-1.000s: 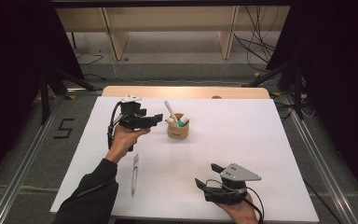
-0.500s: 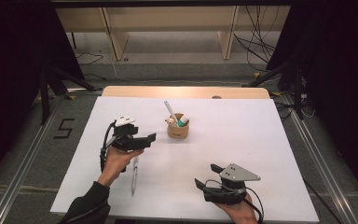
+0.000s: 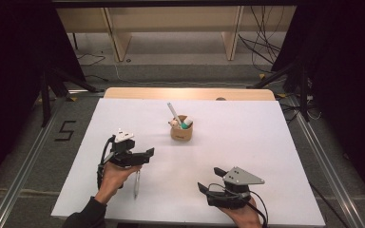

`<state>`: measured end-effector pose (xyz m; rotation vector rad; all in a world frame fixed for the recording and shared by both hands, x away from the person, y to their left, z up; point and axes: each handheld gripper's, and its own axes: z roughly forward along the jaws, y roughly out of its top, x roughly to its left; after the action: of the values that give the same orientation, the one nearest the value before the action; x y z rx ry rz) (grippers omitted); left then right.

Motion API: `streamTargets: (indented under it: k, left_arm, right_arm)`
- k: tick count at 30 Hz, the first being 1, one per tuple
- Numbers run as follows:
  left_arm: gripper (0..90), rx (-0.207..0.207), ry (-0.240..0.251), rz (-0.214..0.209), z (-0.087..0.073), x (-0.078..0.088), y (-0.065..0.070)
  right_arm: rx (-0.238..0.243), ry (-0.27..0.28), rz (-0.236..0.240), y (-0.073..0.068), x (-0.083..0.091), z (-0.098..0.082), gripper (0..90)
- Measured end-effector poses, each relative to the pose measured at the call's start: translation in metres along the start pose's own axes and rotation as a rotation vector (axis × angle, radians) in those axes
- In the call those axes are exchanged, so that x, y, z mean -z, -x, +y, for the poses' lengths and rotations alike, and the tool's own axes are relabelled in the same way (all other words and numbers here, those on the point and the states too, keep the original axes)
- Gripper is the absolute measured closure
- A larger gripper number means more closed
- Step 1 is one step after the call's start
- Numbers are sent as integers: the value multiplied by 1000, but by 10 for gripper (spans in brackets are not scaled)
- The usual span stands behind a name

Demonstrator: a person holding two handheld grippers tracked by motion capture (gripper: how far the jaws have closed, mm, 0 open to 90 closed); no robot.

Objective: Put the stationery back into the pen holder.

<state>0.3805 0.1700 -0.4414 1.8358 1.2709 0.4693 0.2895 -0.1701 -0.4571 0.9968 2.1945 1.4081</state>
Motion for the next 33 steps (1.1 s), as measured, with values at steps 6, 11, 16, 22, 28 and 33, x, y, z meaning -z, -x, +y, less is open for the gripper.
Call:
streamTargets:
  k: [6, 11, 16, 22, 28, 33]
  left_arm:
    - [172, -9, -14, 0, -11, 1, 5]
    - [175, -24, -20, 3, -16, 3, 9]
    - [178, -26, -31, 17, -22, 6, 11]
    - [180, -18, -50, 20, -32, 8, 10]
    - [185, -10, -76, 20, -41, 11, 8]
    - [204, 1, -80, 18, -47, 13, 7]
  right_arm:
    - [1, 0, -1, 0, 0, 0, 246]
    - [1, -2, -3, -1, 0, 0, 246]
    - [1, -1, -4, 0, 1, 0, 246]
    - [4, 1, -5, -1, 1, 0, 245]
    - [2, 2, -6, -1, 1, 0, 245]
    - [3, 1, -4, -2, 1, 0, 245]
